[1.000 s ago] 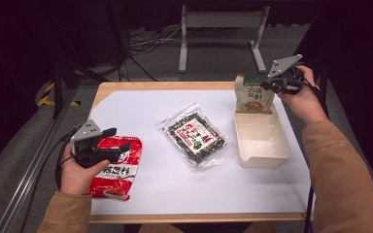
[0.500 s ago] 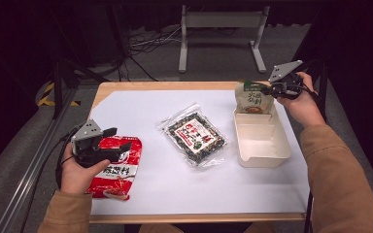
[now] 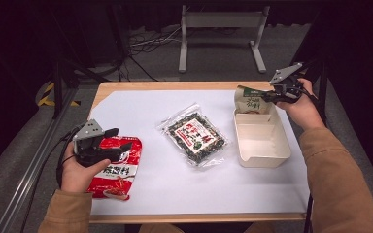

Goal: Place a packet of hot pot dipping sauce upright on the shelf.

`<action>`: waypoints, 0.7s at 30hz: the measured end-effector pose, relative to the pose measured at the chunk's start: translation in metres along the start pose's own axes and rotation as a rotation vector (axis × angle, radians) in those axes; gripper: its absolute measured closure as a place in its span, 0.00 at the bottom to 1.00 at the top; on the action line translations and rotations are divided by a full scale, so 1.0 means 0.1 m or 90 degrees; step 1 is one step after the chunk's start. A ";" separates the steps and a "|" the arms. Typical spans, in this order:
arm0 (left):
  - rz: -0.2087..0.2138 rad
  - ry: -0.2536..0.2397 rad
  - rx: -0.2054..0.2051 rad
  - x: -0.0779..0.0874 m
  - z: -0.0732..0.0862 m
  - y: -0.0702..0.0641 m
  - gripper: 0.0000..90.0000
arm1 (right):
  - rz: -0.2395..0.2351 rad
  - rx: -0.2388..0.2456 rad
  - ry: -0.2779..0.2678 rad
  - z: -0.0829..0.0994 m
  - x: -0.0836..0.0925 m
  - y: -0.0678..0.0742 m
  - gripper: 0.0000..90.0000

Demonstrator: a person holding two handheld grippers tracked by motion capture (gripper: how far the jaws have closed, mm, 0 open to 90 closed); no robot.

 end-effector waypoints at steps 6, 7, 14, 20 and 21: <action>0.006 0.015 0.012 -0.02 0.03 0.01 0.27 | 0.011 -0.060 -0.013 0.00 0.04 -0.01 0.54; 0.007 0.018 0.011 -0.03 0.04 0.02 0.25 | 0.018 -0.063 -0.019 -0.01 0.05 -0.02 0.48; 0.011 0.023 0.018 -0.04 0.06 0.05 0.21 | 0.087 -0.063 -0.078 -0.09 0.21 -0.09 0.35; -0.003 0.023 0.035 -0.01 0.08 0.12 0.13 | 0.112 -0.068 -0.133 -0.19 0.44 -0.04 0.35; 0.000 0.024 0.033 0.00 0.08 0.12 0.10 | 0.109 -0.067 -0.141 -0.21 0.48 -0.01 0.35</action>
Point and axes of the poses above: each handheld gripper's, and its own axes: x roughly backward along the jaws, z roughly out of its underside, y roughly to its left, the point moved 9 cm from there along -x, roughly forward along the jaws, and after that the axes turned 9 degrees about -x, right-handed, at the moved point
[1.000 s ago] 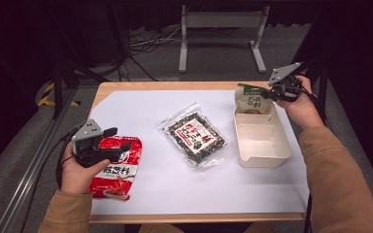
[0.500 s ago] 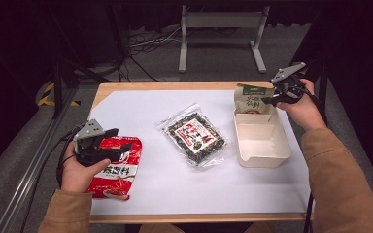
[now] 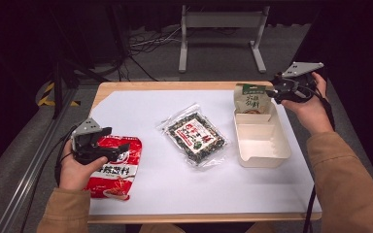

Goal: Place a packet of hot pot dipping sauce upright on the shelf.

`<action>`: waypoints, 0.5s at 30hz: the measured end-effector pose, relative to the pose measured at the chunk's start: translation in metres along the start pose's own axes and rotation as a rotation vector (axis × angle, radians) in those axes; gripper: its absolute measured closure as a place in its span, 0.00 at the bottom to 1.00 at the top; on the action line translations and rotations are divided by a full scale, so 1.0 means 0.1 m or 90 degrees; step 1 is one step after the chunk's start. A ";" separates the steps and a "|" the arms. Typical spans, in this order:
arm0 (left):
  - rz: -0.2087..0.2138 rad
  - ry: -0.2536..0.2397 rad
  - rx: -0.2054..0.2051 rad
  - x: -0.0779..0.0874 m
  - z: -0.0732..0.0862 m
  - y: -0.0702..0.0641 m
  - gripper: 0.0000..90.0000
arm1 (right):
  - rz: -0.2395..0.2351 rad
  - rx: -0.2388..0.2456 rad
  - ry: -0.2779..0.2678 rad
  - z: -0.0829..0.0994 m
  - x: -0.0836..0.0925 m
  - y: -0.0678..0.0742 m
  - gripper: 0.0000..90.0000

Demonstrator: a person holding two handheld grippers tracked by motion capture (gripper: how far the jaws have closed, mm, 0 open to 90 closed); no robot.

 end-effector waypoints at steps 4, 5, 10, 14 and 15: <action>-0.007 -0.007 -0.002 0.02 0.00 0.02 0.09 | -0.013 -0.001 -0.017 -0.04 0.10 0.07 0.35; -0.010 -0.010 -0.003 0.03 -0.01 0.04 0.09 | -0.021 -0.006 -0.023 -0.05 0.13 0.09 0.35; -0.024 -0.028 -0.027 0.05 -0.02 0.04 0.19 | -0.055 -0.040 -0.060 -0.05 0.29 0.22 0.35; -0.024 -0.058 -0.032 0.08 -0.06 0.03 0.23 | -0.075 -0.057 -0.073 0.01 0.41 0.35 0.35; -0.020 -0.064 -0.028 0.08 -0.07 0.02 0.23 | -0.085 -0.067 -0.074 0.02 0.44 0.39 0.35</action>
Point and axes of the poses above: each handheld gripper's, and its own axes: x roughly backward along the jaws, z roughly out of its underside, y roughly to its left, the point moved 9 cm from there along -x, roughly forward along the jaws, and after that the axes turned 9 degrees about -x, right-handed, at the moved point
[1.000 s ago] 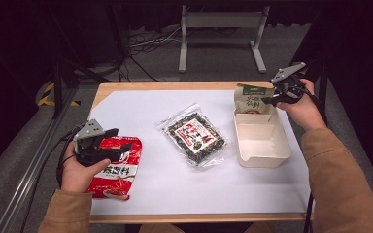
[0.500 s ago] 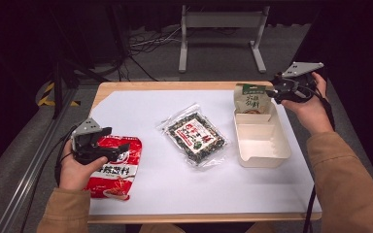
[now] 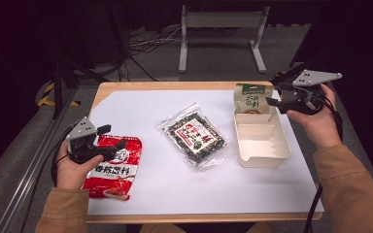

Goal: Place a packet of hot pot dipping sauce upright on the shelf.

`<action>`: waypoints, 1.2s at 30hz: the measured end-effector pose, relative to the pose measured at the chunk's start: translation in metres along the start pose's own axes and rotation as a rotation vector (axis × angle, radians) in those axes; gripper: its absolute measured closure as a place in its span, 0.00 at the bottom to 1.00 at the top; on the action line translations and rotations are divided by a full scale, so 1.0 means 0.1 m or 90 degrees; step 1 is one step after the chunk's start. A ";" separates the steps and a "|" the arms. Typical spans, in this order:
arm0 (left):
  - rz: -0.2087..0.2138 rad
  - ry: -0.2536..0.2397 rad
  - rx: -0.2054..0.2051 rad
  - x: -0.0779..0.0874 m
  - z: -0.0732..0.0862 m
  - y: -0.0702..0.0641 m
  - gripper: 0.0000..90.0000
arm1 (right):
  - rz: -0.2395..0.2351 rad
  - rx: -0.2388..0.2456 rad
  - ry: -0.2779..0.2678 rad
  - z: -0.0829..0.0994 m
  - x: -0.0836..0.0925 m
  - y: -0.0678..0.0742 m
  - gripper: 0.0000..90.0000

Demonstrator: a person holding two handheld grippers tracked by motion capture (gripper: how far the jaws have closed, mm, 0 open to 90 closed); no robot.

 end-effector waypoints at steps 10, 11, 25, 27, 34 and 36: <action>0.004 -0.009 0.004 -0.03 0.01 0.02 0.27 | -0.059 -0.020 -0.026 0.13 0.13 0.51 0.37; 0.002 -0.007 0.004 -0.03 0.01 0.02 0.27 | -0.067 -0.026 -0.028 0.14 0.13 0.56 0.38; -0.003 0.018 0.040 0.02 0.11 0.08 0.27 | -0.136 -0.025 -0.026 0.42 0.03 1.19 0.52; 0.006 0.019 0.053 0.04 0.12 0.08 0.28 | -0.147 -0.028 -0.035 0.42 0.03 1.26 0.52; 0.007 -0.005 0.057 0.03 0.10 0.08 0.21 | -0.172 -0.048 -0.060 0.48 0.00 1.37 0.55; 0.005 -0.006 0.056 0.02 0.10 0.08 0.15 | -0.182 -0.059 -0.071 0.49 -0.01 1.40 0.57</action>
Point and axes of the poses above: each handheld gripper's, and its own axes: x roughly backward along the jaws, z roughly out of its underside, y roughly to its left, the point moved 9 cm from there along -x, roughly forward along the jaws, and after that the axes turned 9 degrees about -x, right-handed, at the moved point
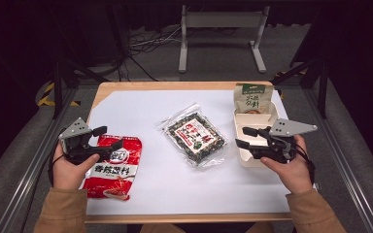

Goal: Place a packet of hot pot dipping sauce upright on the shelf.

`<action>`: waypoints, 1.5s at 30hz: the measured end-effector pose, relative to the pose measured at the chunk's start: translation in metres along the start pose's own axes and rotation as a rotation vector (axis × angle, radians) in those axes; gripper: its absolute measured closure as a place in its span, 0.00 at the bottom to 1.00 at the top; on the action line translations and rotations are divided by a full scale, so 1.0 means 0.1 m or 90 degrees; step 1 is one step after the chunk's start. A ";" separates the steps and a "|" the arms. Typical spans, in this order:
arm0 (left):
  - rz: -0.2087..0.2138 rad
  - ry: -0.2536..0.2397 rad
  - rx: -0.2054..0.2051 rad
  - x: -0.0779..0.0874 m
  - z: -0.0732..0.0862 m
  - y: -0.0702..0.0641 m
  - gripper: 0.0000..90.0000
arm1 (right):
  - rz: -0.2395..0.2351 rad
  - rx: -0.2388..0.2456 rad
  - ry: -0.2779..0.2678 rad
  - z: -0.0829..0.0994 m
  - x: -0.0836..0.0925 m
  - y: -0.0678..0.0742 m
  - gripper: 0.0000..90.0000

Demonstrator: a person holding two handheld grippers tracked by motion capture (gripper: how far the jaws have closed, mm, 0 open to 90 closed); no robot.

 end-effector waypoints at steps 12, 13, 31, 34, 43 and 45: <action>0.022 0.055 -0.005 -0.03 0.15 0.20 0.05 | -0.020 0.003 0.024 0.17 -0.12 0.12 0.58; 0.013 0.059 -0.004 -0.03 0.16 0.25 0.06 | -0.021 0.004 0.025 0.17 -0.12 0.13 0.57; -0.044 0.110 0.008 -0.27 0.42 0.64 0.19 | -0.029 0.024 0.011 0.24 -0.21 0.26 0.59; -0.046 0.133 0.016 -0.32 0.51 0.71 0.18 | -0.033 0.024 0.015 0.26 -0.23 0.27 0.59; -0.034 0.146 0.078 -0.46 0.72 0.93 0.15 | -0.044 0.028 0.027 0.31 -0.29 0.34 0.58; -0.028 0.148 0.090 -0.48 0.76 0.95 0.15 | -0.042 0.030 0.030 0.33 -0.29 0.36 0.57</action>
Point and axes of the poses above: each handheld gripper's, and its own axes: x roughly backward along the jaws, z roughly out of its underside, y roughly to its left, the point moved 9 cm from there along -x, roughly forward along the jaws, and after that the axes turned 9 degrees about -x, right-handed, at the moved point
